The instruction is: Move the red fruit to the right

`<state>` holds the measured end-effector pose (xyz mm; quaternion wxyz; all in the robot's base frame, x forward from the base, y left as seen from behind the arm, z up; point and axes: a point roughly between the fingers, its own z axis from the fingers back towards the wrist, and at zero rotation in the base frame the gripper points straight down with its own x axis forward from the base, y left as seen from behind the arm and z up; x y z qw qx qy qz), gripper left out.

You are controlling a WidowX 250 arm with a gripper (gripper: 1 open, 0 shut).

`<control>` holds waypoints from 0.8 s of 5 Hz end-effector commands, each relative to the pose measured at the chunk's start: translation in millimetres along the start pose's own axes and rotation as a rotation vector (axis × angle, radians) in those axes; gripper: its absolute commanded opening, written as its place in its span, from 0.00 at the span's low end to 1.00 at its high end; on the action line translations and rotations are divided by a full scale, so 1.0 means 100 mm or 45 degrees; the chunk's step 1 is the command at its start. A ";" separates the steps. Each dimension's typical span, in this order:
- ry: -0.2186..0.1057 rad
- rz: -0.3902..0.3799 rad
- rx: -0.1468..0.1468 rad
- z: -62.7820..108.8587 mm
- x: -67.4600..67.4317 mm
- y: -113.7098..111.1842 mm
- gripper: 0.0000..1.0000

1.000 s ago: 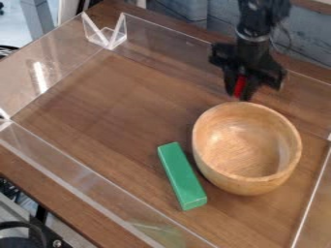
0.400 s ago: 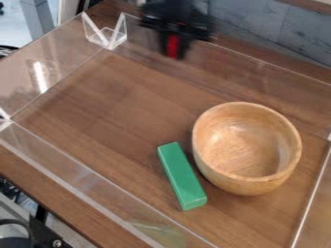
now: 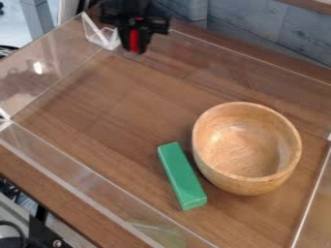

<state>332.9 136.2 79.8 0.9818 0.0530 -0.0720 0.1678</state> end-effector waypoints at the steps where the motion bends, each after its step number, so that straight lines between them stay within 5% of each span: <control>1: -0.066 0.002 0.017 0.02 0.25 0.17 0.00; 2: -0.035 0.024 0.001 -0.12 0.30 0.25 0.00; 3: 0.001 0.046 -0.028 -0.20 0.31 0.31 1.00; 4: 0.034 0.059 -0.059 -0.25 0.30 0.35 1.00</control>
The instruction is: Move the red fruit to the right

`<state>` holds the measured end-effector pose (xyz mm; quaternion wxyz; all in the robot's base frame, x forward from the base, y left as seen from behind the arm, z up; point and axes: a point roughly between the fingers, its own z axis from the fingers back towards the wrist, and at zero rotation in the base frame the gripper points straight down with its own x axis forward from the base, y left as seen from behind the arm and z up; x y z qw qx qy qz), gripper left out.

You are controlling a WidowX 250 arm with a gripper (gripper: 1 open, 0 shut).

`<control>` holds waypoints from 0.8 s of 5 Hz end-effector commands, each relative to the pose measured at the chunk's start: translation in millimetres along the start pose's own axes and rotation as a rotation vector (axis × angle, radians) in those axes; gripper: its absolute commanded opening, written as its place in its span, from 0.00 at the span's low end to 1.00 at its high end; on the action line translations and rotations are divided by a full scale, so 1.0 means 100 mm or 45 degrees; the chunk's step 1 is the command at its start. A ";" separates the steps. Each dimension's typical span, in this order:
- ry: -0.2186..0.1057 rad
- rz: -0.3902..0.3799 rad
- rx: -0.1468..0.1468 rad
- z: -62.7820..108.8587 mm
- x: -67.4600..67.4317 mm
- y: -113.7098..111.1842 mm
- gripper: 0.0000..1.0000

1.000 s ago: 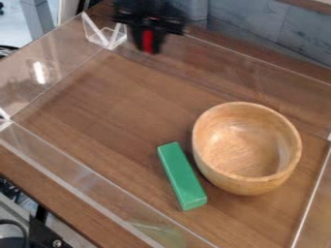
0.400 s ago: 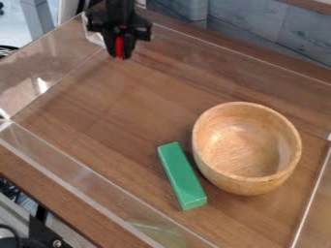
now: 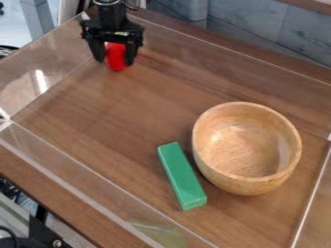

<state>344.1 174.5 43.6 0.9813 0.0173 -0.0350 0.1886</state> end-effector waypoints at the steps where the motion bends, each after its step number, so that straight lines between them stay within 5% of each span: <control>1: -0.056 0.027 -0.014 0.18 0.13 0.10 1.00; 4: 0.010 0.050 -0.084 0.20 0.12 0.18 1.00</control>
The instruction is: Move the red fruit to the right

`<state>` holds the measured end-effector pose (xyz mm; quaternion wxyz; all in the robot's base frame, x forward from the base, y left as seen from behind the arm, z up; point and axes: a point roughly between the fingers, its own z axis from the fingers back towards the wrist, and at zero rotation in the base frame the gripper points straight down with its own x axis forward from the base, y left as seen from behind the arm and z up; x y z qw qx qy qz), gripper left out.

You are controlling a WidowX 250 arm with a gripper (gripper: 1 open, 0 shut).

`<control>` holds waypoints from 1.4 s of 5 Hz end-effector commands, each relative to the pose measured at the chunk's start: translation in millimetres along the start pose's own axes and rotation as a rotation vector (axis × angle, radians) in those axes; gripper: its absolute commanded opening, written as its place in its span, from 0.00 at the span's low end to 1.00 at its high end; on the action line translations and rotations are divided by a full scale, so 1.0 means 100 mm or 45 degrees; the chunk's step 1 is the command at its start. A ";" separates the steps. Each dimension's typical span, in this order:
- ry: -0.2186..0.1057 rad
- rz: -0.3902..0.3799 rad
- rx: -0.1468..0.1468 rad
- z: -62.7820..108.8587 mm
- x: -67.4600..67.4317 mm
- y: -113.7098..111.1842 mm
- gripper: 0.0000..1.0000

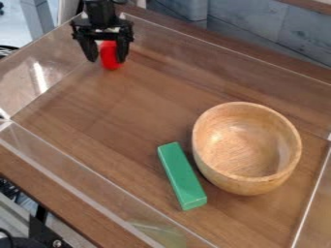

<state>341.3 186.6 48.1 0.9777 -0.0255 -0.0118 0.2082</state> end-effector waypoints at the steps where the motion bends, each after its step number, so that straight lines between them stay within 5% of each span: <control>1: -0.046 -0.015 -0.016 0.19 0.06 0.03 1.00; 4: 0.006 -0.048 -0.065 0.22 0.01 -0.01 1.00; 5: 0.008 -0.045 -0.062 0.19 0.02 -0.02 0.00; 7: -0.061 -0.136 -0.084 0.47 0.04 -0.32 0.00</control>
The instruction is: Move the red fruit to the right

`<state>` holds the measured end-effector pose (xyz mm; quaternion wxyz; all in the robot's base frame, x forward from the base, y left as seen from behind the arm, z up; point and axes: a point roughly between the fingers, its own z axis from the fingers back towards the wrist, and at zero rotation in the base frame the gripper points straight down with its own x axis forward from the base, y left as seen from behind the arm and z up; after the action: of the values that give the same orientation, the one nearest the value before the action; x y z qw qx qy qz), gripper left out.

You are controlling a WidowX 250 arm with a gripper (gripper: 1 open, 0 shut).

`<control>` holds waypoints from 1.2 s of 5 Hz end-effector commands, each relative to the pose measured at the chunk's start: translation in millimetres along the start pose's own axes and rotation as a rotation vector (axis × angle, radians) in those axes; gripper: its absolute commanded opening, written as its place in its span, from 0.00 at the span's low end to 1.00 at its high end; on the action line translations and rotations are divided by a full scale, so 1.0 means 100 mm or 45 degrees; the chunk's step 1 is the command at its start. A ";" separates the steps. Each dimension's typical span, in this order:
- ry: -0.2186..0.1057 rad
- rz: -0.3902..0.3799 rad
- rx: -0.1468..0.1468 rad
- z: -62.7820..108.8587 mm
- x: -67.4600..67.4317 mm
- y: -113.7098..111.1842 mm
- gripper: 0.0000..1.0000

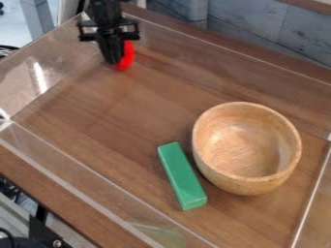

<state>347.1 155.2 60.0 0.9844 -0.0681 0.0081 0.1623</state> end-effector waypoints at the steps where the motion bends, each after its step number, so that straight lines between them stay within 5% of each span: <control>1: -0.175 -0.083 0.015 0.53 0.12 -0.20 0.00; 3: -0.209 -0.190 0.030 0.64 0.11 -0.54 0.00; 6: -0.178 -0.328 0.012 0.50 -0.09 -0.98 0.00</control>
<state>367.2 66.5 93.5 0.9968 -0.0616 -0.0268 0.0427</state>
